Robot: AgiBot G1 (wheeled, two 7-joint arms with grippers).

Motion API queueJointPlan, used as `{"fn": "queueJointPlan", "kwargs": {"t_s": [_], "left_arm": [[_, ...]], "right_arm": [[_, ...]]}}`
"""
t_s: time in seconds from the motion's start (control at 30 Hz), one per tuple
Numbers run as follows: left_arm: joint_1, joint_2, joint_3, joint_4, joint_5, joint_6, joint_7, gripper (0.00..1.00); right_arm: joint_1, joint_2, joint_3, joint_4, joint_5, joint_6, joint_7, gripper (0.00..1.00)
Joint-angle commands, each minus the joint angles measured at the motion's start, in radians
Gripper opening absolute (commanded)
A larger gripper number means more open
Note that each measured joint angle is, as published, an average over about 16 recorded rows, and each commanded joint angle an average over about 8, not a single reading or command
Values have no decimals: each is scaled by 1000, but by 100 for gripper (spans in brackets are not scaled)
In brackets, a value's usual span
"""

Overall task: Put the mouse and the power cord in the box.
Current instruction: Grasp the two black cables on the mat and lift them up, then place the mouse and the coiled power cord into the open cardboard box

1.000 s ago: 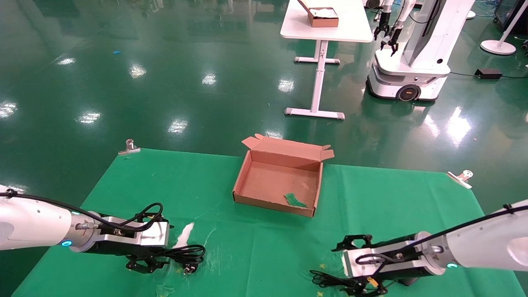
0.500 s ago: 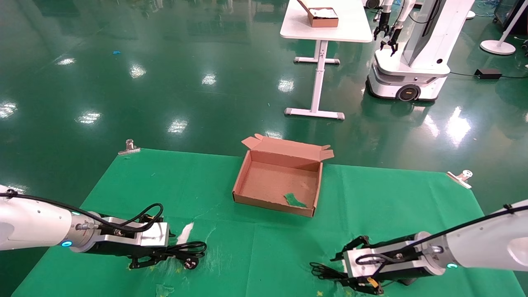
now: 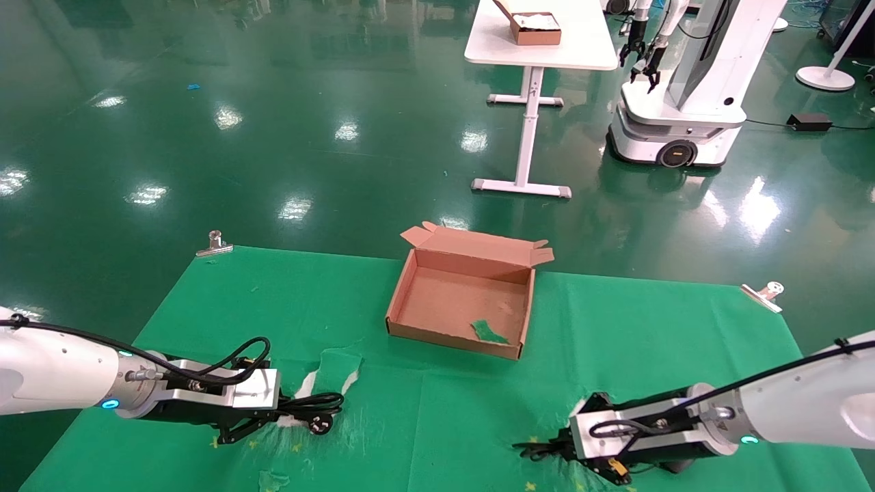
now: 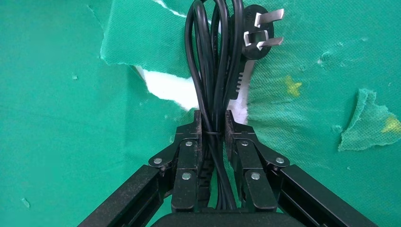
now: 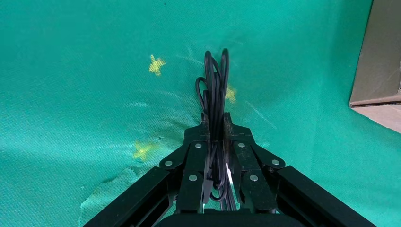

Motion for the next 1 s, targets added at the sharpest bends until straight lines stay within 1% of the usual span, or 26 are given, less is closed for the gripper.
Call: {"fn": "queueJointPlan", "kwargs": {"t_s": [0.03, 0.13, 0.23, 0.37, 0.5, 0.6, 0.67, 0.73, 0.87, 0.93, 1.0], "left_arm": [[-1, -1, 0, 0, 0, 8, -1, 0], [-30, -35, -17, 8, -26, 80, -8, 0], [-64, -77, -43, 25, -65, 146, -31, 0], [-108, -119, -92, 69, -136, 197, -104, 0], [-147, -114, -141, 114, -207, 198, -200, 0], [-176, -80, -172, 132, -251, 170, -261, 0], [-197, -48, -187, 134, -273, 139, -293, 0], [-219, -13, -199, 132, -291, 99, -322, 0], [-261, 57, -212, 120, -310, -3, -369, 0], [-278, 89, -214, 113, -314, -58, -387, 0], [-291, 113, -216, 106, -318, -107, -398, 0]], "right_arm": [[0, -3, -2, 1, -3, 1, 0, 0], [7, 22, 17, -1, 26, -32, 4, 0], [23, 64, 48, -1, 69, -70, 12, 0], [69, 130, 90, 11, 129, -103, 31, 0], [139, 182, 127, 42, 178, -97, 55, 0], [192, 188, 144, 76, 199, -76, 74, 0], [220, 171, 149, 96, 206, -59, 83, 0], [240, 137, 152, 109, 210, -41, 89, 0], [257, 38, 154, 106, 215, 11, 83, 0], [256, -20, 153, 90, 213, 58, 70, 0], [248, -78, 150, 66, 208, 129, 55, 0]]}}
